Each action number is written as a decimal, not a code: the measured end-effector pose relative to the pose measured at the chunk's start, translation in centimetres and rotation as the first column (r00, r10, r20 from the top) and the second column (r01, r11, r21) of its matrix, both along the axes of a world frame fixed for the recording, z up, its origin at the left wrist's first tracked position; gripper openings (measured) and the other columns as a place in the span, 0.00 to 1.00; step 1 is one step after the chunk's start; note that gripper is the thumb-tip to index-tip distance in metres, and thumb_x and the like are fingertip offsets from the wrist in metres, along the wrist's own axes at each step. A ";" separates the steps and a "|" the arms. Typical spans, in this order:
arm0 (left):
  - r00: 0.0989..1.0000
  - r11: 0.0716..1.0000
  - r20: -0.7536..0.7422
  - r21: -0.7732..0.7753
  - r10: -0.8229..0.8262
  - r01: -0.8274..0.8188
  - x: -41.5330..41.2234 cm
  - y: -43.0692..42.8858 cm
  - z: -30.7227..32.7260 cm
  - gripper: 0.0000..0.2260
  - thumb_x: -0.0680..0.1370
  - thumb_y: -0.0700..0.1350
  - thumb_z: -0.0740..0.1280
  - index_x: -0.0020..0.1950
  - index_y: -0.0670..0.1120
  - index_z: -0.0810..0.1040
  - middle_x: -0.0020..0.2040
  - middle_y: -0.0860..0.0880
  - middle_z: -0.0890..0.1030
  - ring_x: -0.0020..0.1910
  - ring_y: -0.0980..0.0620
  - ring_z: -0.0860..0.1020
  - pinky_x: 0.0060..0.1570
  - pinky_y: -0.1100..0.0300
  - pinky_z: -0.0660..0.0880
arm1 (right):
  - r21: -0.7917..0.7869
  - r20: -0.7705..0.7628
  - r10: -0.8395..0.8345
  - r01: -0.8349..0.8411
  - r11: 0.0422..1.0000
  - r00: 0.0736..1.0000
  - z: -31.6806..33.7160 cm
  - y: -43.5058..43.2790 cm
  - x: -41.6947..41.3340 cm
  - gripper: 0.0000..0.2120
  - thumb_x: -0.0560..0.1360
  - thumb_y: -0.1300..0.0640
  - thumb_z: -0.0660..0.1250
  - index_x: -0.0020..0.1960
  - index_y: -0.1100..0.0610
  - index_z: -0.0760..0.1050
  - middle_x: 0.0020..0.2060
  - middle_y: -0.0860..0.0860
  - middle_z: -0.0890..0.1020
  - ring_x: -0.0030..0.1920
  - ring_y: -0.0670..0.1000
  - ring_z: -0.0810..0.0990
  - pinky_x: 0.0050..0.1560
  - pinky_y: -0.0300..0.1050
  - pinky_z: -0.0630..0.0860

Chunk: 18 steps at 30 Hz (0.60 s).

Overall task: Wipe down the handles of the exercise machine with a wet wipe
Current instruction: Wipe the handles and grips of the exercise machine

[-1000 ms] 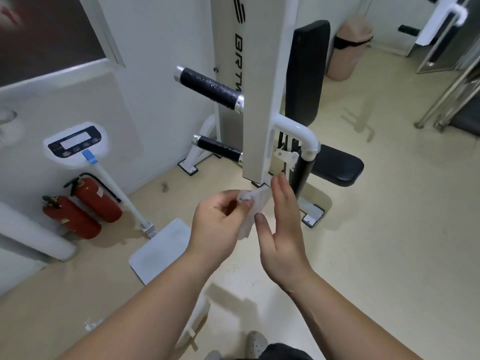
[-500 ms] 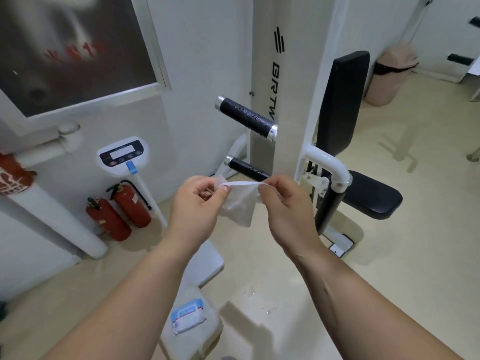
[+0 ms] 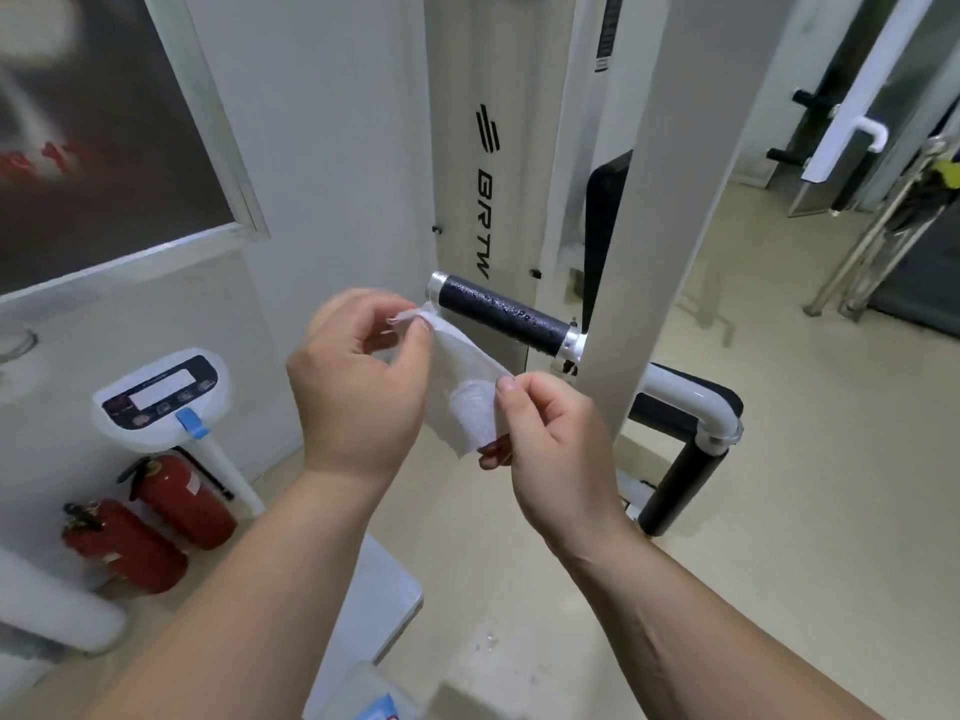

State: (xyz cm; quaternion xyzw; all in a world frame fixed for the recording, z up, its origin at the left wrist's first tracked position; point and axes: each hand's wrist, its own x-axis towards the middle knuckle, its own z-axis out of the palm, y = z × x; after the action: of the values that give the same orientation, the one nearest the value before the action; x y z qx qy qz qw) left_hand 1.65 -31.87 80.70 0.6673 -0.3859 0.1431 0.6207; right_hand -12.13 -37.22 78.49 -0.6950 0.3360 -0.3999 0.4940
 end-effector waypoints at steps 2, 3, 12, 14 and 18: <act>0.995 0.997 0.101 -0.067 -0.018 0.025 1.5 -1.4 1.0 0.05 0.74 0.35 0.72 0.46 0.44 0.83 0.46 0.52 0.79 0.47 0.64 0.77 0.48 0.66 0.77 | 0.023 0.053 -0.051 0.050 0.999 0.997 0.9 0.2 1.0 0.19 0.84 0.54 0.63 0.33 0.52 0.72 0.26 0.44 0.75 0.31 0.52 0.83 0.35 0.53 0.81; 0.990 0.995 0.134 -0.085 -0.039 0.050 2.2 -2.2 1.5 0.05 0.73 0.34 0.71 0.46 0.42 0.82 0.46 0.50 0.79 0.47 0.61 0.77 0.47 0.64 0.78 | 0.007 0.056 -0.086 0.085 0.996 0.995 1.5 0.2 1.3 0.18 0.83 0.54 0.63 0.34 0.54 0.73 0.26 0.44 0.75 0.31 0.51 0.84 0.35 0.52 0.81; 0.853 0.964 0.499 0.267 -0.150 0.013 4.3 -10.2 2.1 0.10 0.69 0.42 0.75 0.43 0.43 0.74 0.43 0.43 0.76 0.42 0.40 0.73 0.41 0.48 0.72 | 0.314 0.082 -0.397 0.354 0.881 0.914 2.8 -1.9 3.4 0.18 0.83 0.49 0.63 0.40 0.59 0.77 0.27 0.52 0.83 0.26 0.49 0.81 0.33 0.44 0.77; 0.810 0.966 0.557 0.255 -0.182 0.041 4.3 -9.9 1.3 0.06 0.72 0.42 0.72 0.43 0.42 0.77 0.40 0.44 0.78 0.40 0.40 0.74 0.41 0.46 0.72 | 0.397 0.106 -0.416 0.345 0.851 0.903 2.3 -2.0 3.6 0.17 0.83 0.49 0.63 0.40 0.58 0.77 0.27 0.52 0.83 0.27 0.50 0.82 0.31 0.43 0.76; 0.689 0.915 0.612 0.342 -0.389 0.214 2.9 -8.4 -1.4 0.11 0.80 0.42 0.63 0.55 0.39 0.83 0.50 0.42 0.84 0.50 0.39 0.80 0.55 0.43 0.74 | 0.286 0.011 -0.342 0.325 0.901 0.940 1.5 -2.0 2.6 0.24 0.82 0.44 0.62 0.36 0.61 0.77 0.25 0.52 0.81 0.26 0.50 0.81 0.34 0.46 0.78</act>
State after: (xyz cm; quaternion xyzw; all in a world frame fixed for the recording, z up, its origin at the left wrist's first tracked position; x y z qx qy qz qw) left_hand 4.52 -40.32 79.33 0.5687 -0.7016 0.2194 0.3691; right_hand -9.53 -39.19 79.95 -0.5378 0.4880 -0.4478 0.5216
